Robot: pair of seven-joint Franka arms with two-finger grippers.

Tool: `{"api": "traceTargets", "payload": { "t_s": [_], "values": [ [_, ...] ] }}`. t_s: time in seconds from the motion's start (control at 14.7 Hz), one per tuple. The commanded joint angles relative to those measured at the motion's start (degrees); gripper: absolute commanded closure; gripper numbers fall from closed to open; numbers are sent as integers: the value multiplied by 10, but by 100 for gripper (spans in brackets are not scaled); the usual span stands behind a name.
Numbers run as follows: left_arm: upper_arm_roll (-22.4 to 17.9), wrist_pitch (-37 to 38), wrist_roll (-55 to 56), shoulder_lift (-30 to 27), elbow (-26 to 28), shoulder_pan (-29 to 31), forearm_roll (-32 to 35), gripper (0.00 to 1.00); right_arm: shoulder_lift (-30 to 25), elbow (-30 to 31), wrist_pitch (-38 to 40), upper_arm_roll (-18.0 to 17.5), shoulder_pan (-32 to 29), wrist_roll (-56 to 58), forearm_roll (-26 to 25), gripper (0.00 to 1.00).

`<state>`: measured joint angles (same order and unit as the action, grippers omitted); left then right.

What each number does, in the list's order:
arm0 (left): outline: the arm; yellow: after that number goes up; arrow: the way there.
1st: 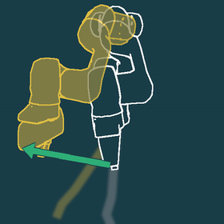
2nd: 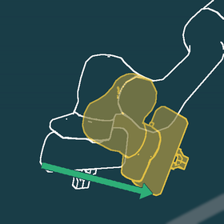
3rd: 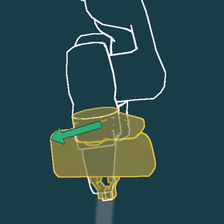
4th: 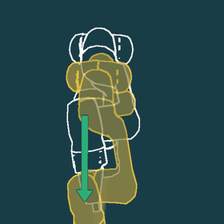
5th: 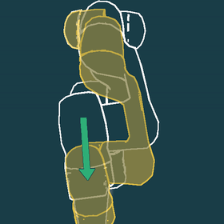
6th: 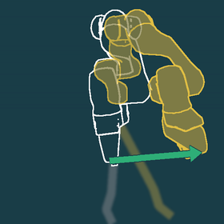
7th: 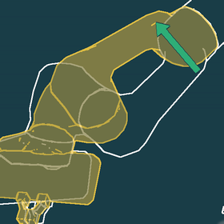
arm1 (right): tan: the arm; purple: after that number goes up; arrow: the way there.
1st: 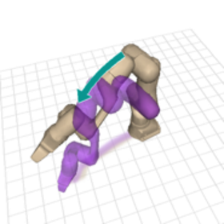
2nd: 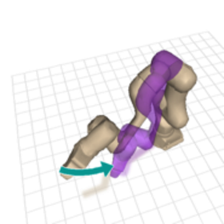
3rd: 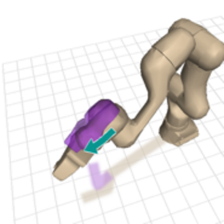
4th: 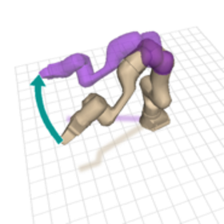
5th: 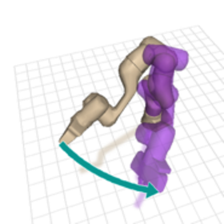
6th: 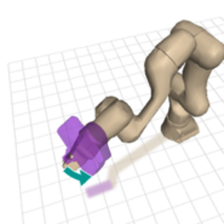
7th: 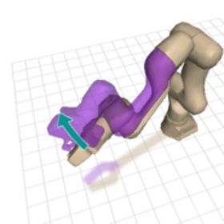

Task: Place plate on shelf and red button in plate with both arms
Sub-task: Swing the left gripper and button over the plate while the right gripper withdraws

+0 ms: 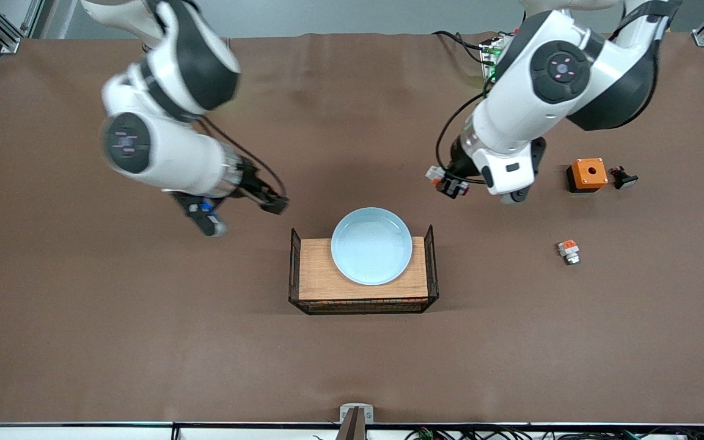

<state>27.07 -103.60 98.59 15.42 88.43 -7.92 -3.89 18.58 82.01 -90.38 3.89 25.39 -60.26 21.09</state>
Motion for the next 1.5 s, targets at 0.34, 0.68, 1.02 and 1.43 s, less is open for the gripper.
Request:
{"api": "traceTargets", "payload": {
  "t_s": [0.34,0.68,1.02,1.43],
  "values": [
    [-3,-114,216,154,-107,-82,111,71,-73,12,88,-11,-108,424,-166,0],
    [-53,-178,278,214,-144,-139,152,71,-114,42,87,-11,-191,585,-196,0],
    [-112,-229,294,241,-145,-191,151,71,-151,48,84,-11,-206,589,-264,0],
    [-114,-231,294,255,-143,-199,152,70,-167,84,36,-12,-276,675,-264,0]
  ]
}}
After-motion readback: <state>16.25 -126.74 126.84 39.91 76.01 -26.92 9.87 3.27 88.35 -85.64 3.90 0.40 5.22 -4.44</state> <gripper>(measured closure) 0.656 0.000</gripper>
